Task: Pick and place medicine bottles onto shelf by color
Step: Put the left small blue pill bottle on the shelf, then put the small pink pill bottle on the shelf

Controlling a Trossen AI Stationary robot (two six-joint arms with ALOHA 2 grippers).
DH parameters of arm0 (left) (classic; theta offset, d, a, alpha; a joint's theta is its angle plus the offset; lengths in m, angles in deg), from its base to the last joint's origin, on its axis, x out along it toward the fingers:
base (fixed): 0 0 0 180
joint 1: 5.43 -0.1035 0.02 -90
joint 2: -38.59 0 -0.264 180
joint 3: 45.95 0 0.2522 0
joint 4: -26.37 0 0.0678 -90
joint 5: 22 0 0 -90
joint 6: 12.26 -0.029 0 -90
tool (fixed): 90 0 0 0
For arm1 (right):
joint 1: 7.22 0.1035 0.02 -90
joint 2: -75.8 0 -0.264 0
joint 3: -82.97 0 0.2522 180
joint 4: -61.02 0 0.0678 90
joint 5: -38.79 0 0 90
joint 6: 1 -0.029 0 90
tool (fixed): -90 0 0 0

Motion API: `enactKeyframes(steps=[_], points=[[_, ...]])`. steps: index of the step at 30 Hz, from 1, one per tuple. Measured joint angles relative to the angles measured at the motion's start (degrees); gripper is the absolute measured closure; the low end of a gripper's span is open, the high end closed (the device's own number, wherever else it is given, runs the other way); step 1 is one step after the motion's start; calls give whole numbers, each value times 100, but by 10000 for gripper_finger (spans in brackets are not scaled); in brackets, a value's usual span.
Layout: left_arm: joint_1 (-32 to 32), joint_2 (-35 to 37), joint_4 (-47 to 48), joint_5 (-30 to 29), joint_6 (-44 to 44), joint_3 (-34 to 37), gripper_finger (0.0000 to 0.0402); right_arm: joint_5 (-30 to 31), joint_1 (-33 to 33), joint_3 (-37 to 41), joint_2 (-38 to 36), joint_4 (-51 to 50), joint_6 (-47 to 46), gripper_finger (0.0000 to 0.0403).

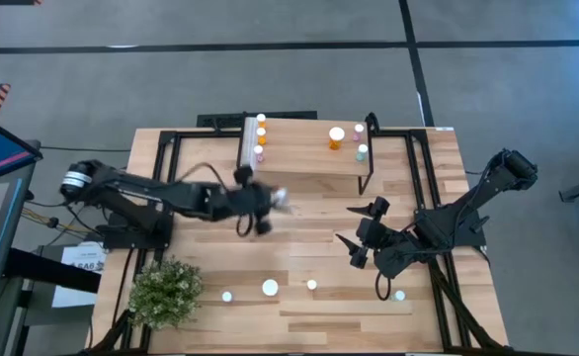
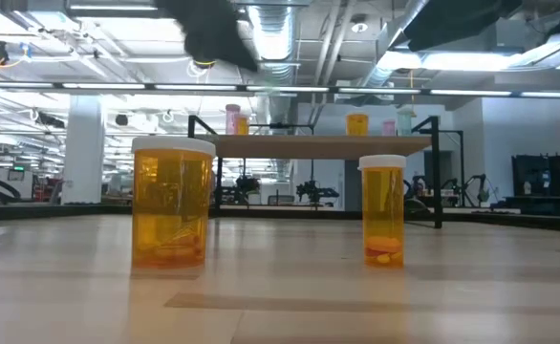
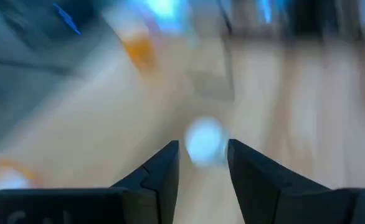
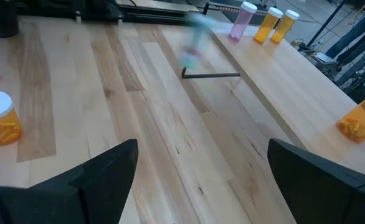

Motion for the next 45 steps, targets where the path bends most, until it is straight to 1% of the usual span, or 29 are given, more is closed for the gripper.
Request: enactKeyframes(steps=[2,4,7,9,11,16,21,26,32,37,39,41,43,45], points=[[-197,58,-996,-267,-48,-14,277,1,0,0,0,39,75,26],[-400,29,-1715,-301,-338,-14,277,3,1,0,0,69,129,26],[-719,-100,-2325,-424,-459,-35,277,5,1,0,0,62,133,26],[-887,-132,-2124,-398,-459,-52,276,6,7,0,-1,51,148,26],[-983,-189,-2152,-300,-454,-104,276,7,33,0,-2,-13,147,26],[-923,-193,-2095,-69,-410,-100,276,12,100,1,0,-213,149,26],[-697,-193,-2091,-33,-489,-100,276,3,69,0,-24,-251,125,26],[-398,-148,-2080,-179,-591,-100,276,-63,65,0,-15,-210,123,26],[-77,-132,-1931,-213,-600,-100,276,-150,65,0,-15,-18,87,26],[116,238,-1559,-237,-635,-93,276,-154,65,0,-13,42,-125,26],[175,440,-1505,-228,-508,-24,276,-154,65,0,-13,52,-128,26],[232,571,-1494,-62,-293,130,276,-154,63,0,-13,48,-128,26],[297,612,-1497,115,-26,340,276,-154,30,0,-13,48,-128,26],[387,606,-1511,136,244,558,276,-157,-17,0,-13,50,-129,26]])
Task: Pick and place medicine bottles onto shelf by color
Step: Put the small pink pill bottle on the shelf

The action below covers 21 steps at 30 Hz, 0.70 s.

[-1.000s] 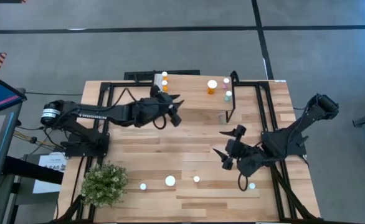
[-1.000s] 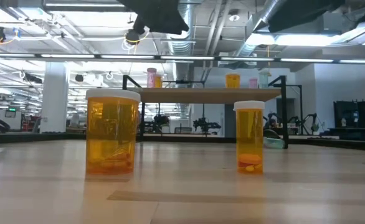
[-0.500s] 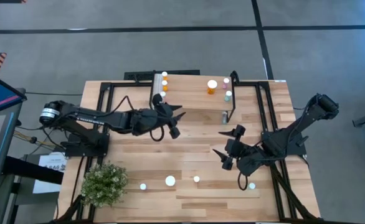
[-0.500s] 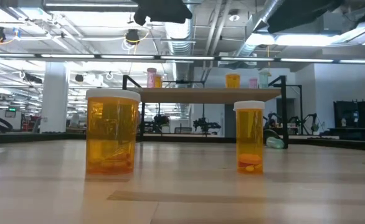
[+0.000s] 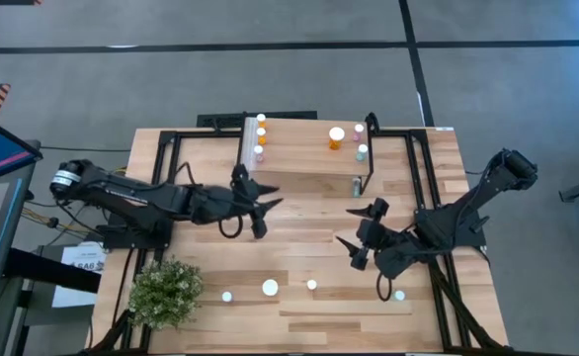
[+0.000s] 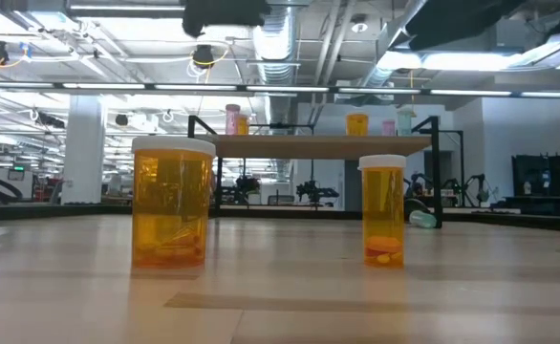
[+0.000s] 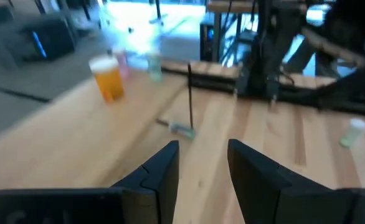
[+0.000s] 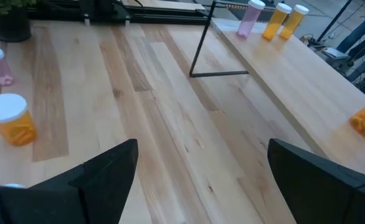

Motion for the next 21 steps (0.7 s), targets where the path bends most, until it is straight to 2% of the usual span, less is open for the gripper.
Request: enactKeyframes(steps=[5,10,13,18,21], points=[[218,-229,-266,-253,599,511,276,-13,-109,0,0,0,-223,26],[374,-618,-776,-301,996,706,276,-21,-280,0,2,46,-243,26],[428,-908,-761,50,1112,659,276,-77,-382,0,2,167,-244,26],[591,-1118,-497,1189,982,393,276,-647,-509,0,2,90,-247,26],[817,-1094,323,1272,973,70,276,-784,-516,0,2,49,-245,26]])
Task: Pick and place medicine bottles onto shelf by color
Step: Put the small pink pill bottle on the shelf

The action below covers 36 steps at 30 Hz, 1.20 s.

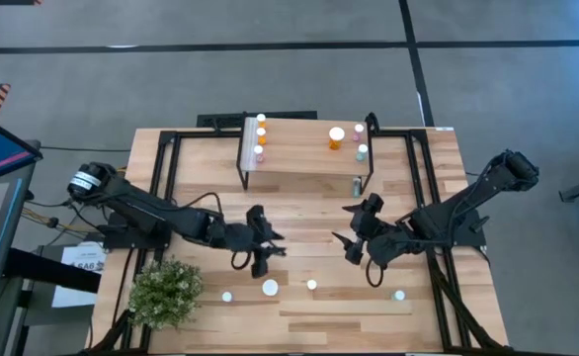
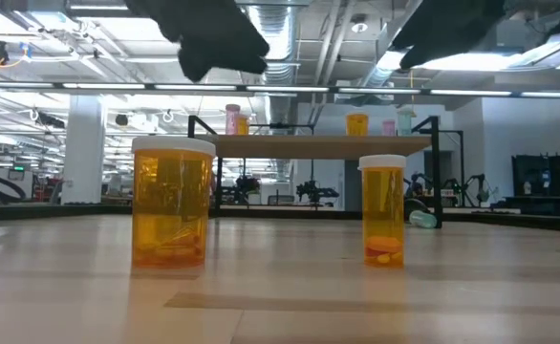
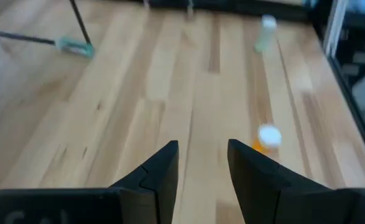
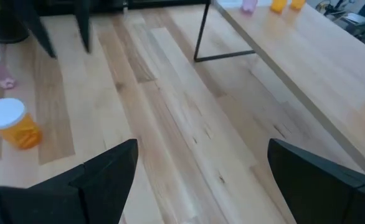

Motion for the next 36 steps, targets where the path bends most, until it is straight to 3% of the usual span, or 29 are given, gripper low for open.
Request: enactKeyframes(steps=[5,12,21,25,28,36], points=[[377,2,1997,87,369,-781,264,-18,13,0,0,-30,0,26],[1143,2,3984,136,1459,-1487,205,-125,19,0,0,-38,8,26],[2093,-86,4298,85,2646,-1432,152,-134,19,0,0,-46,28,26],[2305,-258,4410,94,3204,-1434,151,-134,19,0,0,-62,47,26],[2309,-507,4477,412,3544,-1434,157,-132,19,2,0,-81,51,26],[2281,-1085,4598,926,3321,-1432,172,-132,20,2,0,-75,50,26]])
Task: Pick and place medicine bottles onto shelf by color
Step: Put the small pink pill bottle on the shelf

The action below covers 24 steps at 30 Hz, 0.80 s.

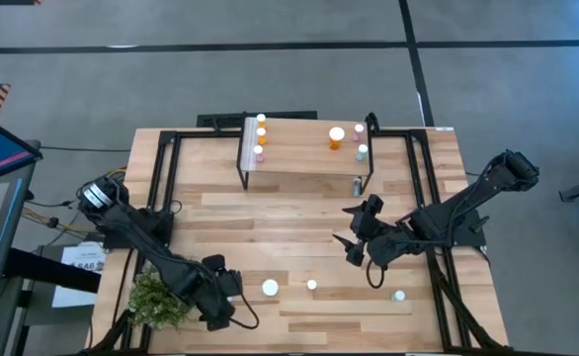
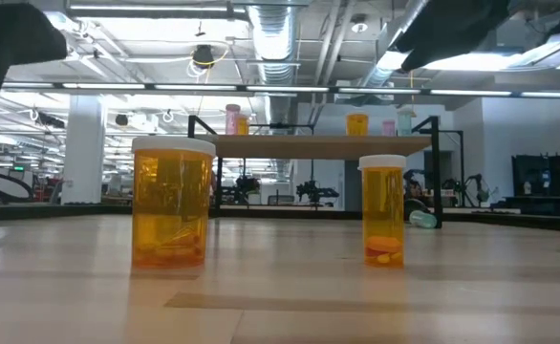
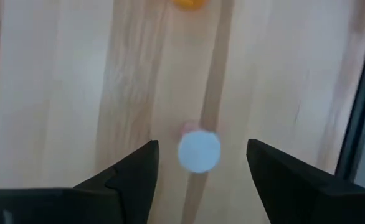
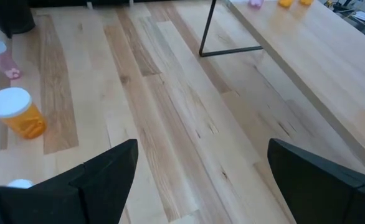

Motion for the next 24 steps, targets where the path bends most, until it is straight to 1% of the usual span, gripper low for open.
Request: enactKeyframes(steps=[5,12,16,24], points=[[0,-95,218,53,-36,0,172,0,0,0,0,0,0,26],[-5,-142,164,19,-34,0,172,0,1,0,0,-6,-1,26],[-5,-240,34,213,-137,-4,172,-1,2,0,0,-10,-1,26],[-7,-424,44,321,-239,2,173,-96,2,-1,-2,-17,-2,26]])
